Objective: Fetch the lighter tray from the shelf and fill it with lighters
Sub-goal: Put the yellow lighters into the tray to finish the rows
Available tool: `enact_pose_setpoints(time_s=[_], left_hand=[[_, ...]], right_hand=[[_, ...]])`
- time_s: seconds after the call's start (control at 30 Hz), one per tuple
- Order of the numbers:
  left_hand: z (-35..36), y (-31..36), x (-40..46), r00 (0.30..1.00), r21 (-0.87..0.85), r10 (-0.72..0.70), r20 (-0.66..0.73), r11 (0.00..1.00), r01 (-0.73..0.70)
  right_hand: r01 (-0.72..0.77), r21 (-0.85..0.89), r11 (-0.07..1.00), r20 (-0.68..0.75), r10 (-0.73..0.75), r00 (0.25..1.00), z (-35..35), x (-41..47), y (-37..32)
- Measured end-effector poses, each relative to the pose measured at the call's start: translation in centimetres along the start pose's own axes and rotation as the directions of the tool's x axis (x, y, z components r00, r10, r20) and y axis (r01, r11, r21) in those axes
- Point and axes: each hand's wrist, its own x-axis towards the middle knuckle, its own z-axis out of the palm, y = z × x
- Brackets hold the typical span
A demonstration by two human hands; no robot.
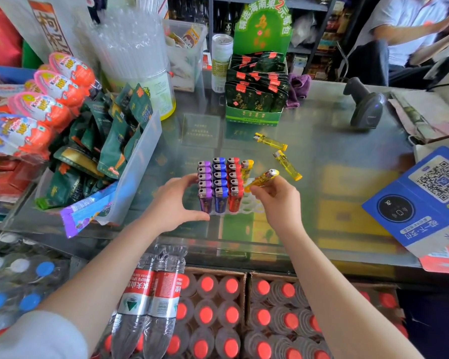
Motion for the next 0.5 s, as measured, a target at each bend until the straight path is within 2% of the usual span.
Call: enact_pose_setpoints(time_s=[0.17,0.37,0.5], left_hand=[[-0.1,-0.2,0.2,1.000,-0.011,0.021,0.014,1.000,-0.021],[-0.3,-0.6,1.0,0.998,0.040,0.025,0.063,0.999,-0.028],[-0.2,-0.7,1.1,0.997,0.090,0.018,0.073,0.996,-0.024]], right_hand=[[0.094,-0.164,0.982,0.008,-0.094,0.996,1.2,0.2,-0.3],[0.295,-0.424,0.856,0.165,-0.247,0.955,1.2,1.3,-0.9],[0.285,-0.455,0.843,0.143,-0.247,0.958,1.3,1.0,-0.8]])
